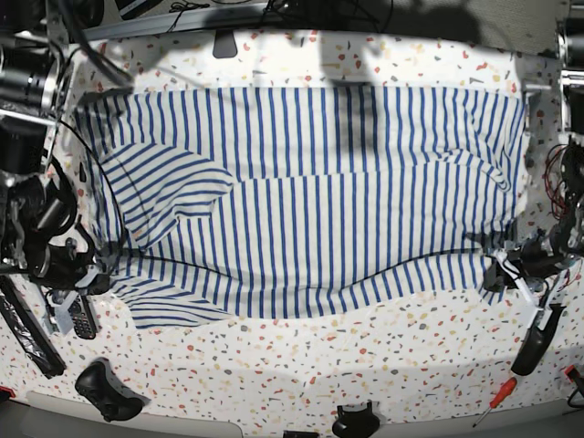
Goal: Layout the t-shirt on the table in an organized manner, then fold the t-shirt properly
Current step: 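Lift the hem with both grippers and fold it over toward the collar, then move the right gripper to the sleeve end of the folded shirt and grasp, then pull both ends of the folded shirt apart to straighten it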
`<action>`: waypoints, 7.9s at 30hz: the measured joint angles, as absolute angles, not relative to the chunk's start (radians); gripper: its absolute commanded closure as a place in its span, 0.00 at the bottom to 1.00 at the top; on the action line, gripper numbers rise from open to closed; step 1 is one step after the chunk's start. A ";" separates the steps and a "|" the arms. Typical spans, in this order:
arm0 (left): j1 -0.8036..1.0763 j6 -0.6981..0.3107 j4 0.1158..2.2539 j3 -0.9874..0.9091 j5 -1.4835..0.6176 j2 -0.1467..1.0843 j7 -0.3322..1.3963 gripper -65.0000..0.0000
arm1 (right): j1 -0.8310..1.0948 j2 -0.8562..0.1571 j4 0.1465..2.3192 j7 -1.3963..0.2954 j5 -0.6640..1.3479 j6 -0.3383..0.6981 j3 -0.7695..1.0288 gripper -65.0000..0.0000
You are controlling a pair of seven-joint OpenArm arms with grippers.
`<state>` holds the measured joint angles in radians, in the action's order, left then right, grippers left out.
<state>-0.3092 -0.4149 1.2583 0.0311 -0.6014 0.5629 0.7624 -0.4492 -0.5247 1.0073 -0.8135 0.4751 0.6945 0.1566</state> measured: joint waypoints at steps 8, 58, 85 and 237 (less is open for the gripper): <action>-0.084 -0.400 1.555 -0.203 -0.627 0.526 0.822 1.00 | -0.231 -0.521 1.257 -0.866 0.524 0.695 0.345 1.00; 0.088 -0.400 1.671 -0.268 -0.624 0.527 0.884 1.00 | -0.596 -0.489 0.711 -0.649 0.222 0.692 0.148 0.45; 0.088 -0.400 1.671 -0.268 -0.624 0.526 0.884 1.00 | -0.580 -0.384 0.765 -0.656 0.131 0.674 -0.024 1.00; 0.441 -0.596 1.795 -0.402 -0.753 0.532 0.943 1.00 | 0.515 -0.355 2.032 -0.847 0.112 0.354 0.482 1.00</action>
<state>0.4408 -0.5957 1.7954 -0.4023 -0.7528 0.5320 0.9428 0.5152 -0.3553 2.0319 -0.8471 0.1123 0.3542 0.4816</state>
